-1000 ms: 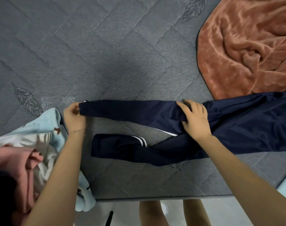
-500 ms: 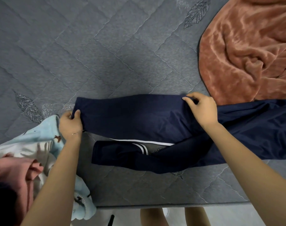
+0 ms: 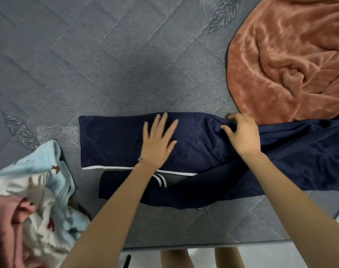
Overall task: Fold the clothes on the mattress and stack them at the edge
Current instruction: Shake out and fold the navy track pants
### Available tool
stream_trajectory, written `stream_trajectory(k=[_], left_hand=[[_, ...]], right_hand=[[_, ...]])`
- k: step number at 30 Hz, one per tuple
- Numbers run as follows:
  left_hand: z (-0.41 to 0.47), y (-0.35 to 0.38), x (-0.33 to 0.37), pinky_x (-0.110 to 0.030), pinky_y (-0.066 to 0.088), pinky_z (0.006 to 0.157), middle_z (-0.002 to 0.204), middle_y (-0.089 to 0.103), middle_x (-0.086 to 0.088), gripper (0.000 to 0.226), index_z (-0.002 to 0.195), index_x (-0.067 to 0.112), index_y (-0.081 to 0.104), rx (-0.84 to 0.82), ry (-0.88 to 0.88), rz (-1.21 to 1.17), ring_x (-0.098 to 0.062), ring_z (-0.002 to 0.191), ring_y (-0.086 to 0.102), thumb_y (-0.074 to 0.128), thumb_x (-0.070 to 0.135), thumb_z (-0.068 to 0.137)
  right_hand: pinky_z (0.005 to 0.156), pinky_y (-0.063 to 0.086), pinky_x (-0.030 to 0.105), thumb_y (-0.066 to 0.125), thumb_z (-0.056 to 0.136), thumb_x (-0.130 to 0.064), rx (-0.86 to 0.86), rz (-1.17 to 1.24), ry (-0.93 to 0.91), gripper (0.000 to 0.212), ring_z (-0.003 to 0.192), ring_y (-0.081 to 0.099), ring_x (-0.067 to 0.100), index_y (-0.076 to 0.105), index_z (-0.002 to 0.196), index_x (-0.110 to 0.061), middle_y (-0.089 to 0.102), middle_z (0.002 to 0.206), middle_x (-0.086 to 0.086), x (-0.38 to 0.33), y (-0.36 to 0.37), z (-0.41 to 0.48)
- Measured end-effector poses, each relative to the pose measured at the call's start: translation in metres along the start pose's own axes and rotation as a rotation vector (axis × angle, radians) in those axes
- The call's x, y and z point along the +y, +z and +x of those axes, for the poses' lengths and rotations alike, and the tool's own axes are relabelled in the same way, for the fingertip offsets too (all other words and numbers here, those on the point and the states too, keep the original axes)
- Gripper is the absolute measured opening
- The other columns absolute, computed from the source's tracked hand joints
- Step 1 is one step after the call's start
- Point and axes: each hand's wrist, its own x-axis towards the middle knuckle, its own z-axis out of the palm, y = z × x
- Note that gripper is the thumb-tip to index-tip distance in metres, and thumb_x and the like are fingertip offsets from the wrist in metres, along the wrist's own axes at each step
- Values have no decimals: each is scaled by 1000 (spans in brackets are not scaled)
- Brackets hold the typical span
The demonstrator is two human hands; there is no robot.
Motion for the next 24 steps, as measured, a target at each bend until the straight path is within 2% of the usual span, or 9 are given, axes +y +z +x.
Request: stream_trajectory(k=[5, 10, 14, 16, 18, 19, 20, 22, 24], left_hand=[[35, 28, 68, -62, 4, 113, 162, 2, -5, 61, 153, 31, 7, -154, 206, 140, -27, 148, 1, 33, 47, 100], [39, 39, 72, -66, -8, 109, 159, -18, 3, 68, 148, 36, -16, -187, 130, 178, -24, 147, -13, 23, 58, 97], [38, 30, 76, -66, -6, 110, 155, -26, 5, 69, 149, 35, -14, -239, 103, 130, -24, 147, -16, 26, 57, 97], [35, 21, 81, -62, -2, 113, 161, -9, -1, 63, 153, 29, 7, -218, 69, 6, -26, 148, -9, 33, 49, 99], [25, 11, 84, -57, 16, 115, 155, 25, -13, 48, 142, 18, 44, -110, 58, -195, -33, 144, 22, 46, 38, 98], [18, 7, 86, -53, 30, 109, 143, 43, -16, 38, 128, 12, 57, -29, 96, -261, -35, 132, 41, 53, 33, 96], [8, 5, 87, -49, 41, 98, 128, 54, -15, 30, 114, 8, 63, 30, 143, -302, -33, 115, 53, 57, 30, 94], [-9, 3, 84, -41, 47, 81, 104, 62, -8, 23, 97, 7, 67, -2, 231, -361, -25, 90, 58, 62, 28, 91], [-29, 3, 81, -38, 49, 76, 91, 64, -3, 24, 92, 10, 68, -102, 258, -397, -21, 79, 58, 64, 33, 90]], right_hand=[[82, 43, 38, 64, 90, -15, -89, -12, -12, 20, 99, 55, 35, 67, 104, -1, 62, 100, 17, 27, -13, 2], [70, 48, 41, 57, 96, -25, 4, 4, 5, 20, 85, 62, 35, 69, 99, -9, 70, 90, 13, 38, -29, 10], [86, 40, 43, 53, 97, -18, 47, -57, -103, 21, 98, 56, 35, 66, 111, -10, 66, 103, 12, 35, -33, 27], [92, 34, 41, 54, 95, -12, 24, -98, -78, 30, 110, 48, 34, 60, 125, -10, 58, 117, 13, 39, -31, 26], [93, 32, 40, 59, 90, -9, 68, -68, -140, 36, 114, 45, 35, 59, 126, -9, 54, 121, 14, 43, -32, 18], [92, 32, 40, 63, 87, -9, 93, -62, -217, 35, 113, 46, 35, 61, 122, -8, 55, 119, 14, 43, -33, 13], [89, 32, 39, 66, 84, -10, 103, -64, -300, 31, 110, 48, 35, 65, 115, -8, 57, 115, 13, 44, -34, 5], [82, 31, 37, 72, 82, -17, 56, -71, -444, 21, 99, 53, 33, 69, 102, -10, 62, 102, 9, 45, -30, -7], [77, 27, 31, 75, 81, -28, -138, -29, -528, 19, 88, 57, 28, 71, 93, -14, 64, 89, 3, 50, -27, -24]])
